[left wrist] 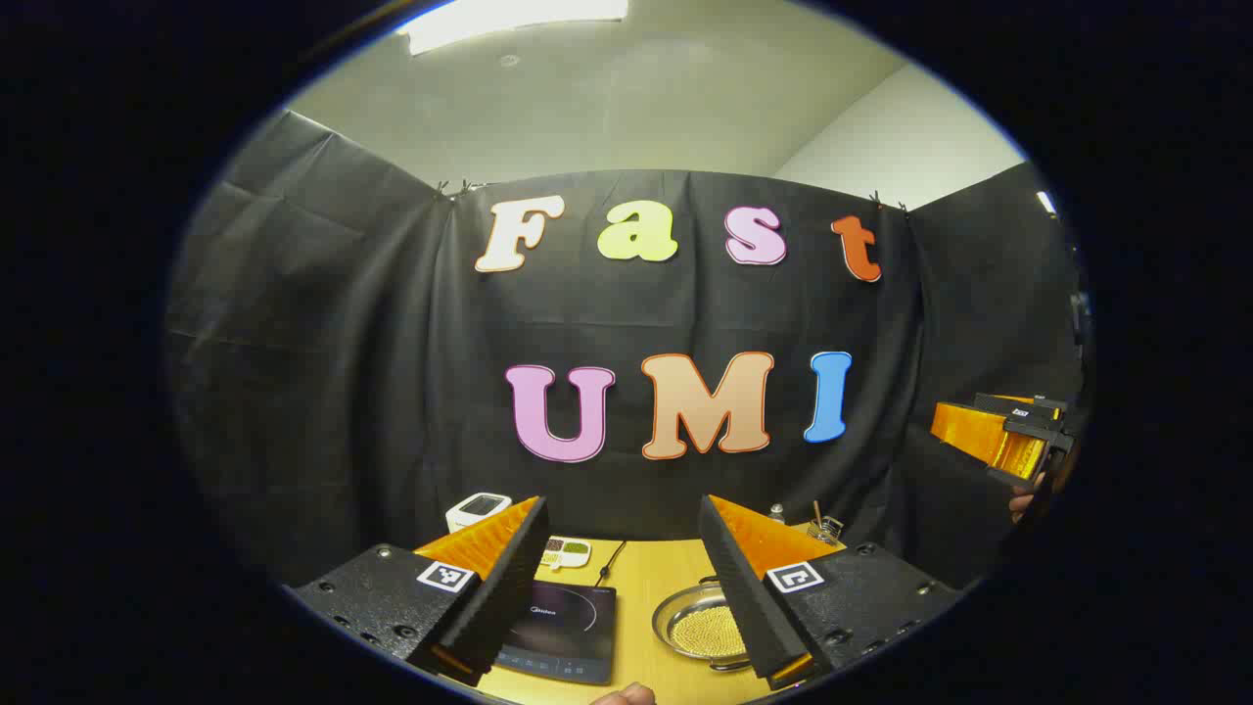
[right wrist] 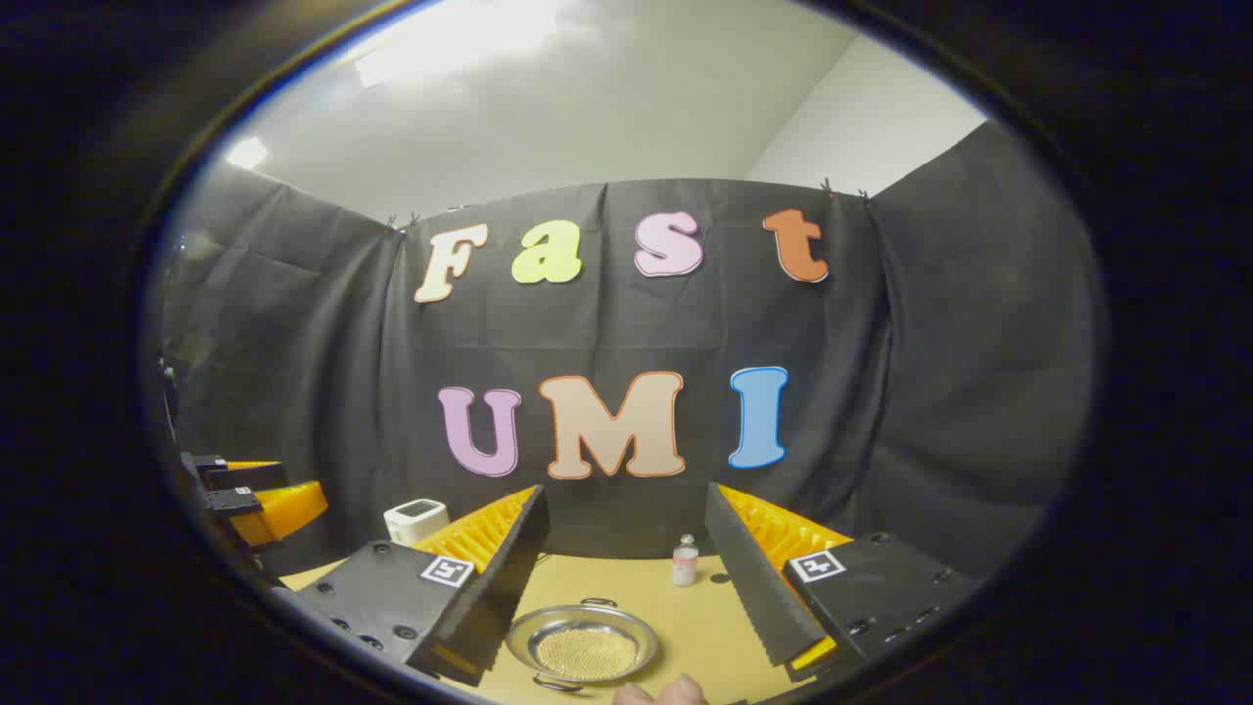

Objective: First push the handle of the pot to place it horizontally, then grasp the pot with both hands and set it on the induction cooktop.

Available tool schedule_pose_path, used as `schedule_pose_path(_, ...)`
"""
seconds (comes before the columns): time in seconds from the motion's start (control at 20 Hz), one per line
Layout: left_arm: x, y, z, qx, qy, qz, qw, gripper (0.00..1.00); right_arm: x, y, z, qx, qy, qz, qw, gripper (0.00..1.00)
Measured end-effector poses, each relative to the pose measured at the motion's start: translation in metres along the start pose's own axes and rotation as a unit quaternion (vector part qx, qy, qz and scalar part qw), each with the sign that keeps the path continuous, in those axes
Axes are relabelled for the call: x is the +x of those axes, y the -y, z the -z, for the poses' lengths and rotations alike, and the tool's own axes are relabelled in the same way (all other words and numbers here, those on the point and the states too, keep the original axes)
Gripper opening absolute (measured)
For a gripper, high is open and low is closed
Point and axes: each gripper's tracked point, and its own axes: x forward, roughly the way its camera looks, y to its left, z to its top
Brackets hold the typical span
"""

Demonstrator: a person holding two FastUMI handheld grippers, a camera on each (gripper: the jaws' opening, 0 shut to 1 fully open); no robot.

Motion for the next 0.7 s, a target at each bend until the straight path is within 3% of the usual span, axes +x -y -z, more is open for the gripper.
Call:
schedule_pose_path(0.15,-0.002,0.002,0.003,0.001,-0.003,-0.003,1.0,0.88,-0.001,-0.001,0.002,-0.002,-0.007,-0.008,1.0,0.96)
schedule_pose_path(0.2,-0.003,0.001,0.002,0.003,-0.003,-0.005,1.0,0.93,-0.001,-0.001,0.002,-0.002,-0.009,-0.009,1.0,0.96)
schedule_pose_path(0.25,-0.004,0.003,0.002,0.004,-0.003,-0.005,1.0,0.88,-0.001,-0.001,0.004,0.0,-0.011,-0.01,1.0,0.96)
schedule_pose_path(0.3,-0.005,0.003,0.004,0.005,-0.004,-0.006,1.0,0.93,0.0,0.0,0.004,0.002,-0.013,-0.011,1.0,0.96)
schedule_pose_path(0.4,-0.007,0.005,0.006,0.006,-0.009,-0.007,1.0,0.93,-0.001,0.001,0.006,0.006,-0.017,-0.013,1.0,0.96)
schedule_pose_path(0.45,-0.009,0.006,0.007,0.006,-0.01,-0.008,1.0,0.88,-0.003,0.002,0.005,0.007,-0.018,-0.013,1.0,0.96)
schedule_pose_path(0.7,-0.012,0.01,0.009,0.009,-0.016,-0.007,1.0,0.93,-0.011,0.007,0.008,0.01,-0.026,-0.015,1.0,0.96)
